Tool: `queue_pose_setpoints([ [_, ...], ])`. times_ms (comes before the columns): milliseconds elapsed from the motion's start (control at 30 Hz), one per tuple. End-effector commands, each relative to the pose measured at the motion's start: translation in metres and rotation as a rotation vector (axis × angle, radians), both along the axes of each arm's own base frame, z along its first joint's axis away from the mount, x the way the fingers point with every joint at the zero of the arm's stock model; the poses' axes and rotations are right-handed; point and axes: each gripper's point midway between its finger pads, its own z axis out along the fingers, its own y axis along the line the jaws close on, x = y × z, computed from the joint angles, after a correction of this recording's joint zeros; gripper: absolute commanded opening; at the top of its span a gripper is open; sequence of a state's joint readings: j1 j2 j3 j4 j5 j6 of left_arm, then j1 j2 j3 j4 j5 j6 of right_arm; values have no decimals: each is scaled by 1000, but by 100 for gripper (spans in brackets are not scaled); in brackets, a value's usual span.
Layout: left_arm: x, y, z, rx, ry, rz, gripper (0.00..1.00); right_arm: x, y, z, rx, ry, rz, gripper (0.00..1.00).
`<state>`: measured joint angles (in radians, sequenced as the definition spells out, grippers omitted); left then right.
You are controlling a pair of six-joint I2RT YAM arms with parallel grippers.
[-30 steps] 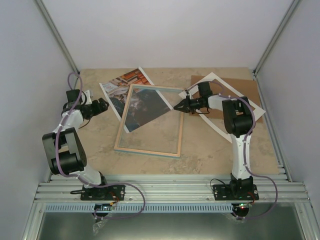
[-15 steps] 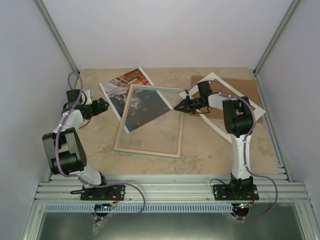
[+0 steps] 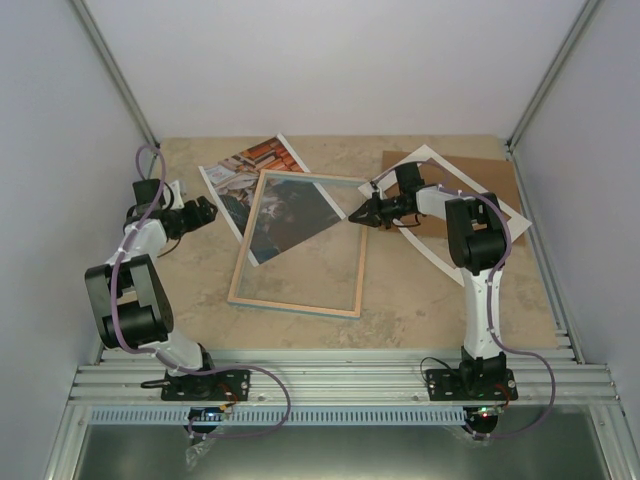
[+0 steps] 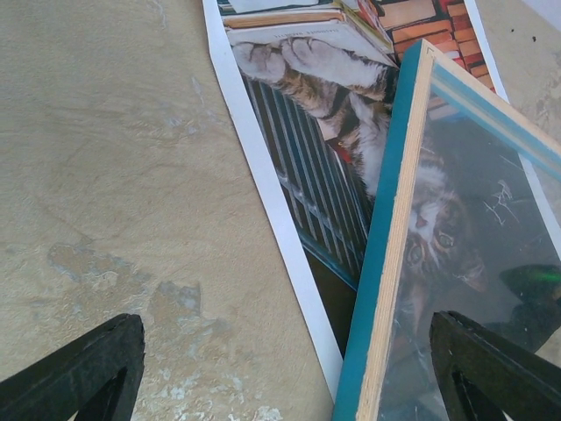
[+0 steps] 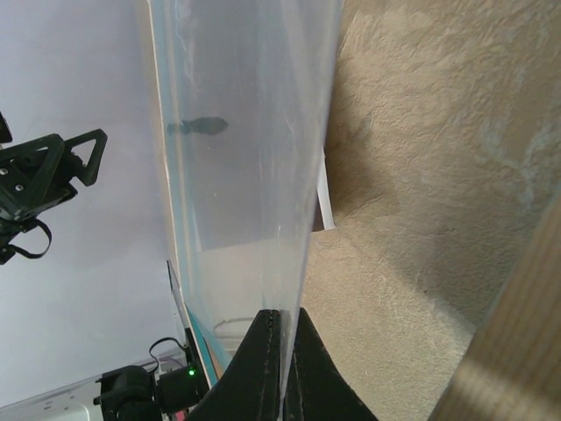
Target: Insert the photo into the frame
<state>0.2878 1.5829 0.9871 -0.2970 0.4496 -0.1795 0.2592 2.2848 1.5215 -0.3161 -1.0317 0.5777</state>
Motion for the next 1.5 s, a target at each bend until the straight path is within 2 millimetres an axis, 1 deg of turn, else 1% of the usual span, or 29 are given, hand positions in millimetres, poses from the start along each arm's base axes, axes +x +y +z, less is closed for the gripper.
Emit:
queue_pose_setpoints([
  [0,1,-1,-4,11,4,-8,91,-1,1,3,0,22,3,1],
  [467,2,-2,-6,13,10,-10,91,-3,0,10,-7,26,1,1],
  [700,3,-1,-8,15,16,-7,91,-5,-3,6,-33,48,-13,1],
  [967,4,0,-10,18,20,-4,91,0,-7,7,-62,35,-29,1],
  [1133,4,0,-11,13,22,-4,91,1,-6,6,-56,36,-28,1],
  [1267,5,-1,-11,10,22,-7,91,0,0,8,-12,39,-20,1],
  [1300,5,-2,-11,11,22,-9,91,1,0,8,-9,34,-20,3],
  [1367,5,-3,-11,13,23,-11,92,2,0,10,-15,23,-21,16],
  [1467,5,-4,-11,13,25,-11,93,7,-2,16,-41,-6,-26,34],
])
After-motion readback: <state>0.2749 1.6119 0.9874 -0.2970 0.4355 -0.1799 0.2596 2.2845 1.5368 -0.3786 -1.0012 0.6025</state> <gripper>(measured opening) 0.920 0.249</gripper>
